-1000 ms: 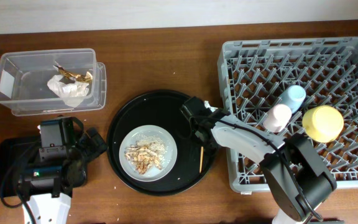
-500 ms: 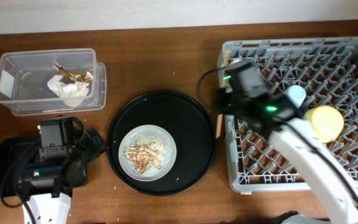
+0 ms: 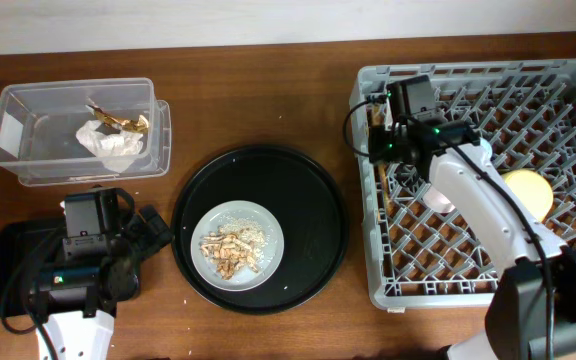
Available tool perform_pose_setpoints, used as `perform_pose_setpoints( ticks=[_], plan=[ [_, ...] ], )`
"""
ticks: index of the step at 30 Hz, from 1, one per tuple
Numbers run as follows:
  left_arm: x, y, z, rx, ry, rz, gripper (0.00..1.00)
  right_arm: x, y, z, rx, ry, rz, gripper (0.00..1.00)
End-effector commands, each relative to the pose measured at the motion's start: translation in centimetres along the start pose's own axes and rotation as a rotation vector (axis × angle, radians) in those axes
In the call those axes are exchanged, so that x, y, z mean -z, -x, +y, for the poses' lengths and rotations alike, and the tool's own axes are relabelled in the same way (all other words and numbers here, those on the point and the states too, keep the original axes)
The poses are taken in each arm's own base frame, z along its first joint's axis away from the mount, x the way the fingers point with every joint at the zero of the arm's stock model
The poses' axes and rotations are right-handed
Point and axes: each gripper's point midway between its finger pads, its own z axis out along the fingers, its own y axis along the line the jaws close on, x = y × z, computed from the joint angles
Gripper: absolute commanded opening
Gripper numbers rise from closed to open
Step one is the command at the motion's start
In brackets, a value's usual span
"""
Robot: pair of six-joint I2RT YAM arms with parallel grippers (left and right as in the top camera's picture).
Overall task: Sort waste into correct bins and load items into the dishwasher rack
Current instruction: 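Lay the second chopstick in the rack and release, then move the left gripper to the plate of peanut shells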
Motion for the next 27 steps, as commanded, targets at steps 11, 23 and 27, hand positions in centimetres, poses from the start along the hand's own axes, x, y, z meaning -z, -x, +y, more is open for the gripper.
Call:
perform_pose_setpoints(
  ticks=[11, 23, 27],
  plan=[
    [0.5, 0.5, 0.0, 0.015, -0.003, -0.020, 0.99, 15.0, -1.4, -7.4, -0.290, -0.063, -0.163, 0.99],
    [0.5, 0.5, 0.0, 0.014, -0.002, -0.020, 0.99, 21.9, -8.6, -19.2, -0.679, -0.326, -0.177, 0.99],
    [0.5, 0.5, 0.0, 0.015, -0.003, -0.020, 0.99, 20.4, -8.7, -19.6, -0.686, -0.325, -0.121, 0.99]
  ],
)
